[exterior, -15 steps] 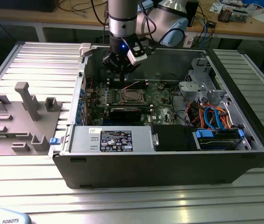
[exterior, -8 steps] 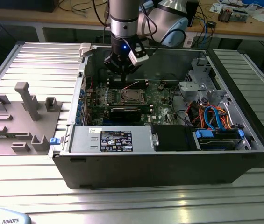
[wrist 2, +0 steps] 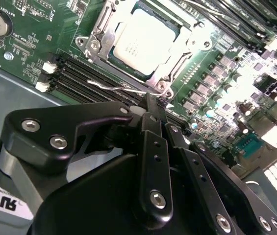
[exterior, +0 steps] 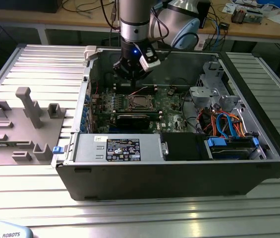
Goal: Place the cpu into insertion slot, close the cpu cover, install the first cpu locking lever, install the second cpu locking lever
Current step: 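Install the first cpu locking lever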
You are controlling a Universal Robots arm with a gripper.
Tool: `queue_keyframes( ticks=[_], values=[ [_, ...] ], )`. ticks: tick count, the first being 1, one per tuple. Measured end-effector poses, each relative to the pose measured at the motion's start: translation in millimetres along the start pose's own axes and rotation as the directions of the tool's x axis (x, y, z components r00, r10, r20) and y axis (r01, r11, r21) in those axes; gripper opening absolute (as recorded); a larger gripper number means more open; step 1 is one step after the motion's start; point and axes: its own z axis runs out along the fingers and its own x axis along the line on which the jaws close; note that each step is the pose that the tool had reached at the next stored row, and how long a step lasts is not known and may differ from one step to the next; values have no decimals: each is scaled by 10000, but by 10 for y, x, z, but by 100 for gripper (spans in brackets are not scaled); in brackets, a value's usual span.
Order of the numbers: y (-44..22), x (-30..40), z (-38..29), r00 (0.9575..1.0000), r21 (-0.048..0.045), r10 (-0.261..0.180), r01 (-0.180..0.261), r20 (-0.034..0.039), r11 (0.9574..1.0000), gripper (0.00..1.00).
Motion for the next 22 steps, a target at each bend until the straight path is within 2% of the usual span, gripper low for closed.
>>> queue_keyframes(
  ticks=[9, 16, 22],
  values=[
    [39, -62, 52, 10000, 94, -42, 42, -4, 9999, 11],
    [59, -62, 129, 9999, 97, -136, 136, -3, 9999, 11],
    [119, -64, 163, 9993, 90, -373, 373, -1, 9993, 11]
  ],
)
